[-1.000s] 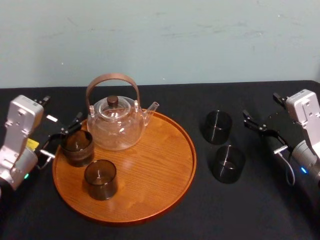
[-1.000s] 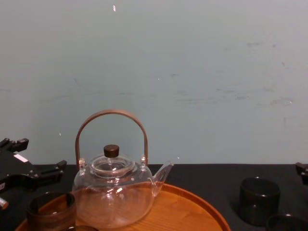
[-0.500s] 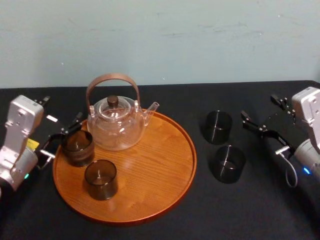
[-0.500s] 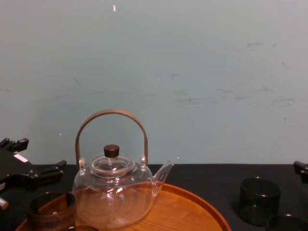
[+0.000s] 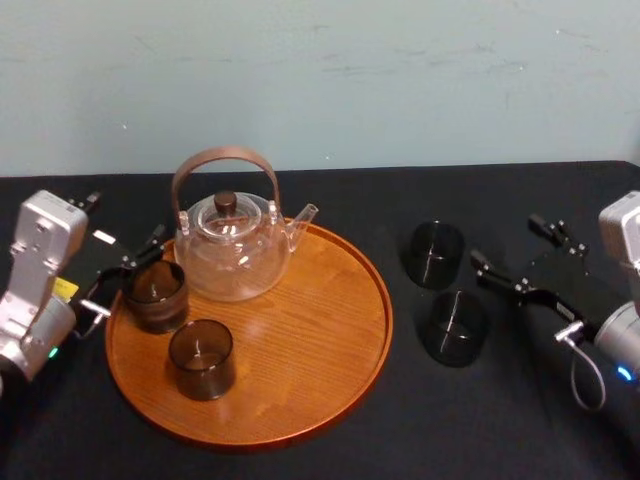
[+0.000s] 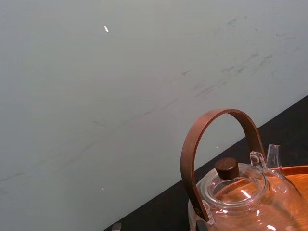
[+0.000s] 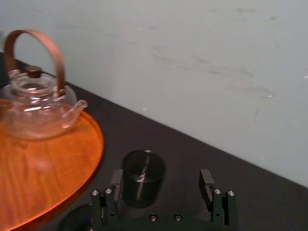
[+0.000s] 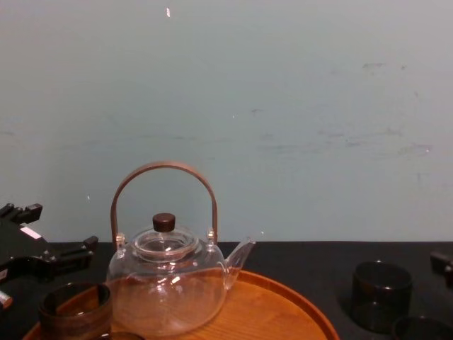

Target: Pick up the glass from the table and place it on the tray.

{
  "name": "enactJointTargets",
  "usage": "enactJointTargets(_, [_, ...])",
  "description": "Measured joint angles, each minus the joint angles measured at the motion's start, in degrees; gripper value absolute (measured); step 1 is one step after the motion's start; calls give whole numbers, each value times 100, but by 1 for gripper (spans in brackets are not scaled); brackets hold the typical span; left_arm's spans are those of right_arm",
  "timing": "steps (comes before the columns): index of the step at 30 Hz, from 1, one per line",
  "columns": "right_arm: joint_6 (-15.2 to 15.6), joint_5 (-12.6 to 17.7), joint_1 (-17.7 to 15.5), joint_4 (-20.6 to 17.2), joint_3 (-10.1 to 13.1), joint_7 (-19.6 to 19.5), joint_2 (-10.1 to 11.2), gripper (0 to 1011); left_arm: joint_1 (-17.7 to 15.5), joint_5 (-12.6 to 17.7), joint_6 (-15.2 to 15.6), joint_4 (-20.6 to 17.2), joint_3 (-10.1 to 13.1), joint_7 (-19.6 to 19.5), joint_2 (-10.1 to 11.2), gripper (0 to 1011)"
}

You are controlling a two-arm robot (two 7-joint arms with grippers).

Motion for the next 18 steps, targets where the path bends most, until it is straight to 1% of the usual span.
enactJointTargets(4, [100,36,-196,-210,16,126,35,1002,0,0,0,0,0,0,0,1002])
enactJointTargets(10, [161,41,-426,-427,43,271,60,1002,0,0,0,0,0,0,0,1001])
enactJointTargets(18, [214,49,-571,-487,79,454,19,1002,0,0,0,0,0,0,0,1001])
